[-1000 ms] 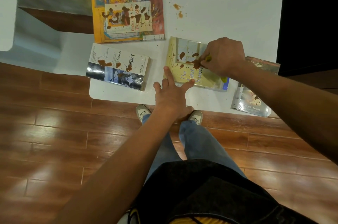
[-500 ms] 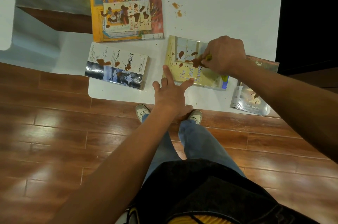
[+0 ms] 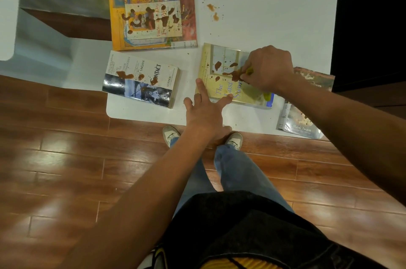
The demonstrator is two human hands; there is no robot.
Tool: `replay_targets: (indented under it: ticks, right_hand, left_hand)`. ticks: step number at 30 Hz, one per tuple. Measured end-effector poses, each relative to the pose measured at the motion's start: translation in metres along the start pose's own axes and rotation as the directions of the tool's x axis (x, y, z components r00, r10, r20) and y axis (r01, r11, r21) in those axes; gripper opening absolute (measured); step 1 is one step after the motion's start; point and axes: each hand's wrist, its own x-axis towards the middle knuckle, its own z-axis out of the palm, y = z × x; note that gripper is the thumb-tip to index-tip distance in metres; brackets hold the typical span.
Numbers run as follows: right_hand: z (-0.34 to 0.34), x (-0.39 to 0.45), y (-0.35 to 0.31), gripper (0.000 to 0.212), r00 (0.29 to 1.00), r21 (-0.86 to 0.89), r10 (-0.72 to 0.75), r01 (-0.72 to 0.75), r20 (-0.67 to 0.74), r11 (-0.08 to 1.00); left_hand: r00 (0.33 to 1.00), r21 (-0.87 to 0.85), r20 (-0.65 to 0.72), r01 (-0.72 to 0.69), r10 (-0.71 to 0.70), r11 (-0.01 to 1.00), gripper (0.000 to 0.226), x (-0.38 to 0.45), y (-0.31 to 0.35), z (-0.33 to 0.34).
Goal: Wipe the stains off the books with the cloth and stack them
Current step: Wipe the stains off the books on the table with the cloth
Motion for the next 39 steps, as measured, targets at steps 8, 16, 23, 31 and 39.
replay_targets:
  ticks: [8,16,23,31,39]
  right_hand:
    - [0.0018,0.0019,0.0,0.021,0.999,0.034,0.039,-0.038,-0.019,0.999]
    - [0.002,0.0049,-0.0018,0.022,0.998,0.023,0.064,-0.063,-0.023,0.998]
    - [-0.0027,0.0023,-0.0006,0.019,1.0,0.003,-0.012,0.012,0.021,1.0]
    - [-0.0001,0.002,0.0018,0.019,1.0,-0.016,-0.006,0.006,0.009,1.0]
    - [0.0,0.007,0.0042,0.019,1.0,-0.056,-0.024,0.024,0.0,0.998]
  left_hand:
    - [1.0,-0.004,0.0,-0.001,0.001,1.0,0.085,0.0012,0.0021,-0.0012]
    - [1.0,-0.012,0.009,0.002,-0.002,1.0,0.085,0.0008,0.001,-0.0003]
    - [1.0,-0.008,0.019,0.007,-0.007,1.0,0.084,0.0028,0.0026,-0.0014]
    - [1.0,-0.009,0.01,0.012,-0.011,1.0,0.084,0.0034,0.0017,0.0011]
    - [1.0,-0.006,0.006,0.013,-0.013,1.0,0.083,0.0034,0.0022,0.0006]
